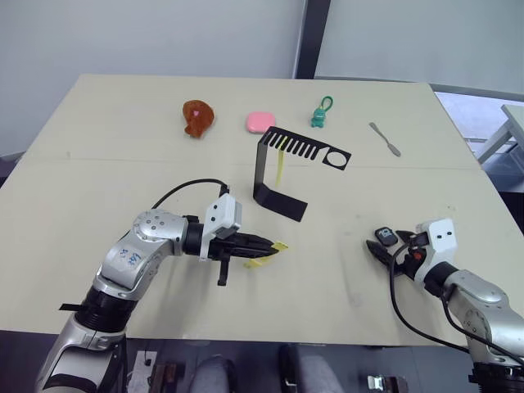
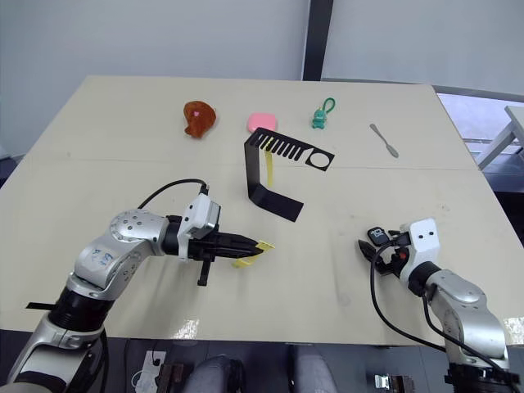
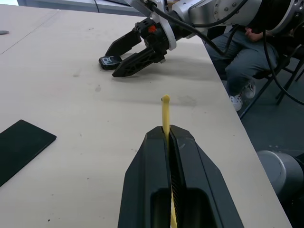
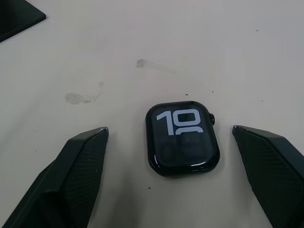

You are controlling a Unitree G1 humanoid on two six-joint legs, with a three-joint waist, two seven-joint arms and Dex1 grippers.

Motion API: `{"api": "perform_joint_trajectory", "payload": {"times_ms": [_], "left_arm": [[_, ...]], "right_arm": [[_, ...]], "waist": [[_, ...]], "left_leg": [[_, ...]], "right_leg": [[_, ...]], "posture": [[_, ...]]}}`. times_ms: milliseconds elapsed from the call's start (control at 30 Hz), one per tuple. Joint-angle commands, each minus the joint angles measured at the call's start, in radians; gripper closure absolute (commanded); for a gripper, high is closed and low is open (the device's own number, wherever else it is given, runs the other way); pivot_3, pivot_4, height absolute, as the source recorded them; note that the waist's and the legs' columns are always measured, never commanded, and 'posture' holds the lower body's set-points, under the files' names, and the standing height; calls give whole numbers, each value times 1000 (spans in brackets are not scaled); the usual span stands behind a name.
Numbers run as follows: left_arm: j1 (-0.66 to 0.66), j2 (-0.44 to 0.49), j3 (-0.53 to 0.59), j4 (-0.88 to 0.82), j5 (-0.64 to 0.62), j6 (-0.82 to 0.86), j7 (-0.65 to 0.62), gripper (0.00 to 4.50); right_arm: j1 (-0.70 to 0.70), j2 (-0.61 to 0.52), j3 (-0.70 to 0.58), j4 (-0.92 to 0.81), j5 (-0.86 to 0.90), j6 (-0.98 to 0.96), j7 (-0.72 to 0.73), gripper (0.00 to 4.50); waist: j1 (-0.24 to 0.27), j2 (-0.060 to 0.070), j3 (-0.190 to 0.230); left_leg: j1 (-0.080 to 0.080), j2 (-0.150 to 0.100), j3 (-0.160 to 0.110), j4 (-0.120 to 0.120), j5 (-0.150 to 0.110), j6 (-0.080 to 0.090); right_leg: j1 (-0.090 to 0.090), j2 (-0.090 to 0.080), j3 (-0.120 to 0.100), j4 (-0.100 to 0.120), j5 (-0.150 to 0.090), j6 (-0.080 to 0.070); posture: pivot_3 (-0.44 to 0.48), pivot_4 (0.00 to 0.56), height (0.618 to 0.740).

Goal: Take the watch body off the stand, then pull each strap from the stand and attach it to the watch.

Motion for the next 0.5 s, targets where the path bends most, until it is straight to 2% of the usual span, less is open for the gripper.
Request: {"api": "perform_joint_trajectory", "payload": {"times_ms": [33,500], "left_arm": [[1,-4,17,-35,-7,-3,9,4500],[11,-11,14,-36,-6,-12,20,4500]], "right_arm": [[12,5,-21,-25,-8,15,-42,62],[55,37,-21,-55,-1,41,-87,62]], "waist": [[0,0,0],[1,0,0]], "left_leg": [[0,0,0,0,0,0],[0,0,0,0,0,0]], "right_leg": [[0,0,0,0,0,0],[0,0,0,0,0,0]], "posture": [[0,150,740],[0,150,740]]}}
